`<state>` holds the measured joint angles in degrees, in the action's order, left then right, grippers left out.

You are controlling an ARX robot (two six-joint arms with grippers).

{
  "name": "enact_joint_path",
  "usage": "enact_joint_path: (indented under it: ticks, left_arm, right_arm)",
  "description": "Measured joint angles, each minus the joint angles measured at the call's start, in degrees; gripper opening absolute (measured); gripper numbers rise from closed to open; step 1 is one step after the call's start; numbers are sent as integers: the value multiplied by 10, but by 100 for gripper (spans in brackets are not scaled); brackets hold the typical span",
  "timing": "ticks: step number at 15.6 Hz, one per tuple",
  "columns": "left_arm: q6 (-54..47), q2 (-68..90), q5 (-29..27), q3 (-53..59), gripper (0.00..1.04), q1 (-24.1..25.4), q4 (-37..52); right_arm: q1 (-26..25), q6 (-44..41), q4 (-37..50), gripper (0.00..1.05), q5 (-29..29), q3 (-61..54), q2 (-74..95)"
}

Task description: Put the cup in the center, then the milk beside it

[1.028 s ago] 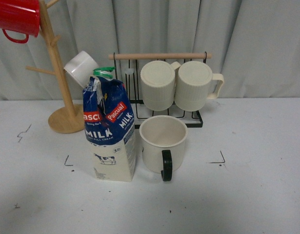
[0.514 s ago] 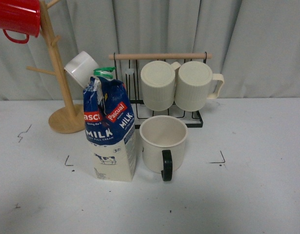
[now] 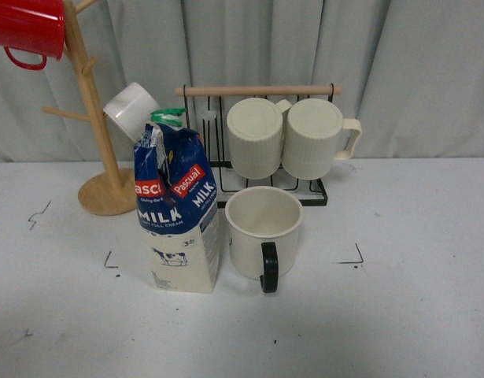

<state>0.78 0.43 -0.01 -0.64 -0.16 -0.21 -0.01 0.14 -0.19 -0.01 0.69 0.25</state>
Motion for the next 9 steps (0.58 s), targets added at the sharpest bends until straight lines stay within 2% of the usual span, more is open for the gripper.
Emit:
enact_joint_path:
  ticks: [1,9]
  left_arm:
    - [0,0,0,0,97,0,0]
    - [0,0,0,0,98,0,0]
  right_arm:
    - [0,0,0,98,0,0,0]
    - [0,0,0,98,0,0,0]
